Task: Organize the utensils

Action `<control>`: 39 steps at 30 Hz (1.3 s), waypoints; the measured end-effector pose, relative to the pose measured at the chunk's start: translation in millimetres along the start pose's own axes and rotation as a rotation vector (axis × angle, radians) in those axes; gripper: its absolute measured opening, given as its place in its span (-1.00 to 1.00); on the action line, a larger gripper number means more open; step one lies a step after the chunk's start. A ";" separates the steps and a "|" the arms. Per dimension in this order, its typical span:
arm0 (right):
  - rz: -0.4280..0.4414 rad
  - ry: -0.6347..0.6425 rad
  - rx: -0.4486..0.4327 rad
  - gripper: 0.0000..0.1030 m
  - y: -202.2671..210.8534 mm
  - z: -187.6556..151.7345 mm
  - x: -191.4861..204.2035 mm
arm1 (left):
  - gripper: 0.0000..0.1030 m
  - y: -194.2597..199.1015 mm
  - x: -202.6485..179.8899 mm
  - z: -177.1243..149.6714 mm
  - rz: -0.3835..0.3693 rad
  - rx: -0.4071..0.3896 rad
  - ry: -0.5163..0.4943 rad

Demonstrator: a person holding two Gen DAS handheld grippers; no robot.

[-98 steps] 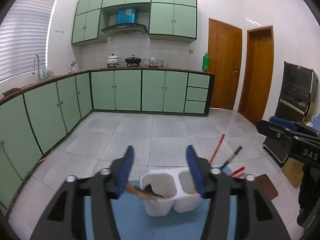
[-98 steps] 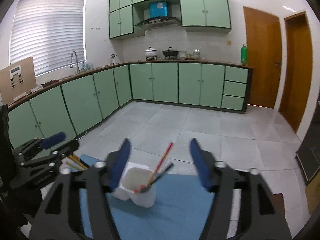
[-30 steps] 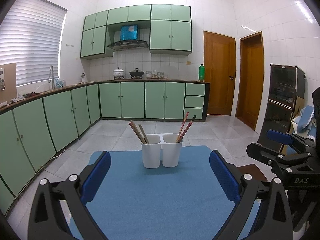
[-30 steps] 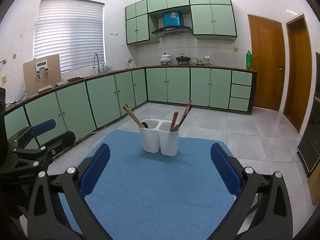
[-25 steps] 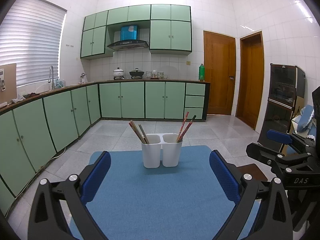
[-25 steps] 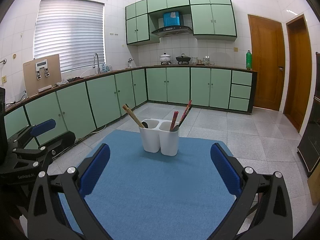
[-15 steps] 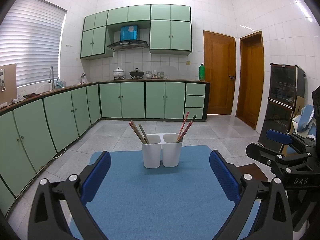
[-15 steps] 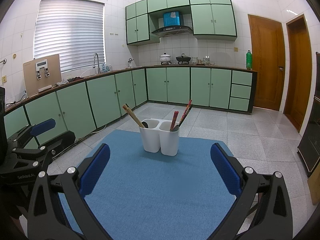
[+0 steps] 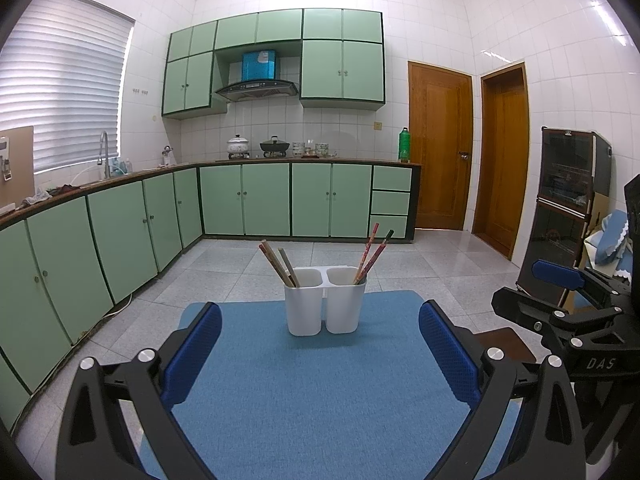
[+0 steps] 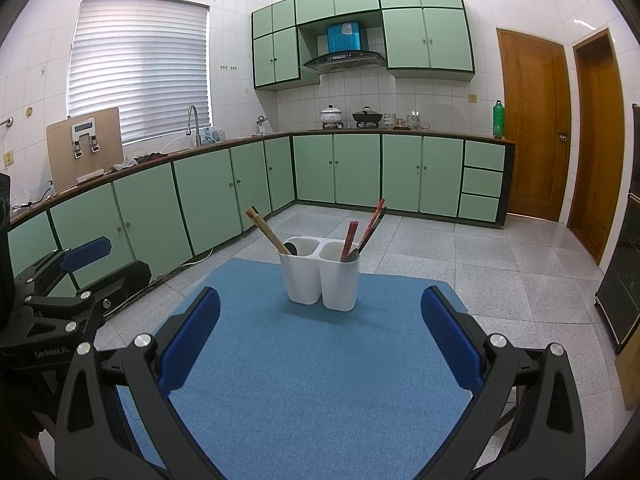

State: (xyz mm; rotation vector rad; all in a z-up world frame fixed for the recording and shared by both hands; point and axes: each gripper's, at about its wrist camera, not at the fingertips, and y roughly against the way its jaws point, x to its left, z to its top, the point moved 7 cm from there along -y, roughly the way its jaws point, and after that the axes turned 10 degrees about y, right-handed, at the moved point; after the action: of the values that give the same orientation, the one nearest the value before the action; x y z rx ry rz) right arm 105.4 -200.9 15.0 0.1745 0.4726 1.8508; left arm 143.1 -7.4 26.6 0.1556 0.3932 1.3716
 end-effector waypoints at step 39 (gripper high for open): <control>0.001 0.001 0.010 0.89 -3.5 -7.4 3.8 | 0.88 -2.4 1.3 1.0 -0.009 0.006 0.007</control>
State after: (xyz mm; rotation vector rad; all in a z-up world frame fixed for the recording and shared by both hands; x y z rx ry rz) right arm 104.6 -198.2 6.5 0.1807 0.4829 1.8500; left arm 145.8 -6.5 26.5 0.1541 0.4039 1.3620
